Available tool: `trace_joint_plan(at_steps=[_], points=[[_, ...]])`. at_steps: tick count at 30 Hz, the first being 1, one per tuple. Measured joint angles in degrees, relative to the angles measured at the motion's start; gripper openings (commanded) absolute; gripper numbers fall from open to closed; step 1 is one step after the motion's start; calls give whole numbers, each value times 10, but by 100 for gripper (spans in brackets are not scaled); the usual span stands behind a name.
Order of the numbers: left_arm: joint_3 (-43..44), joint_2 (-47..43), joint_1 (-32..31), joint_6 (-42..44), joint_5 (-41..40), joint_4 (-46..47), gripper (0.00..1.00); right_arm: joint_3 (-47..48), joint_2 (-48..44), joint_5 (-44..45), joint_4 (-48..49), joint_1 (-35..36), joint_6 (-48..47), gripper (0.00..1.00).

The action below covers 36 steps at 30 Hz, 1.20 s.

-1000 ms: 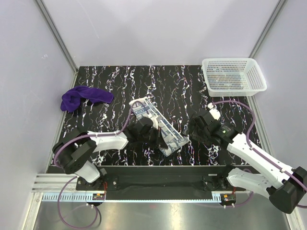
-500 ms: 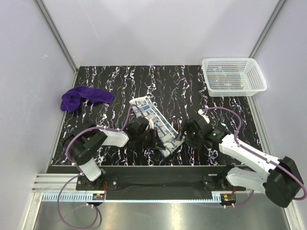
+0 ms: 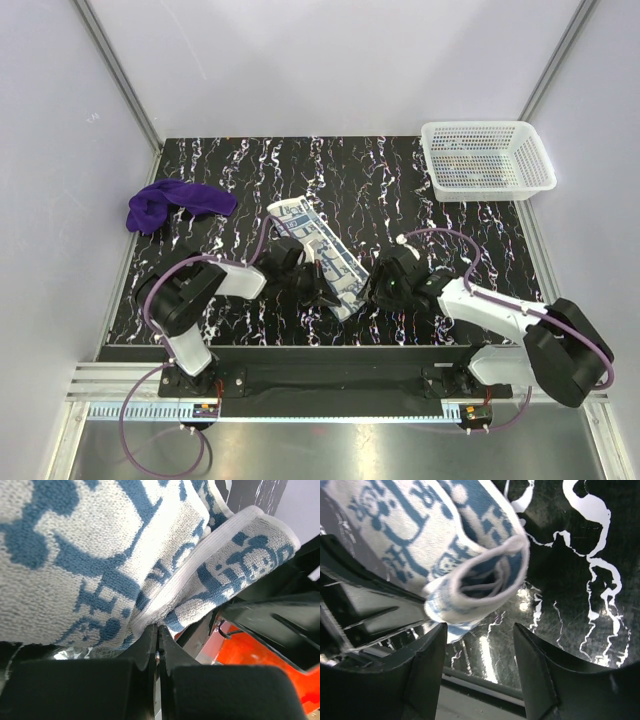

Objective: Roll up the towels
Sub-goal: Roll the towel

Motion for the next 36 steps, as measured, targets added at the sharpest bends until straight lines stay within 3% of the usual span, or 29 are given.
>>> trace_joint_plan(at_steps=[19, 24, 28, 32, 36], points=[[10, 22, 8, 7, 32, -1, 0, -10, 85, -4, 117, 0, -8, 62], [15, 29, 9, 11, 42, -2, 0, -10, 85, -4, 133, 0, -20, 74], [22, 36, 9, 14, 50, -4, 0, -17, 85, -4, 160, 0, -28, 76], [26, 38, 9, 17, 53, -9, 0, -26, 85, -4, 179, 0, -32, 68], [30, 38, 9, 19, 54, -15, 0, -31, 89, -4, 183, 0, -35, 41]])
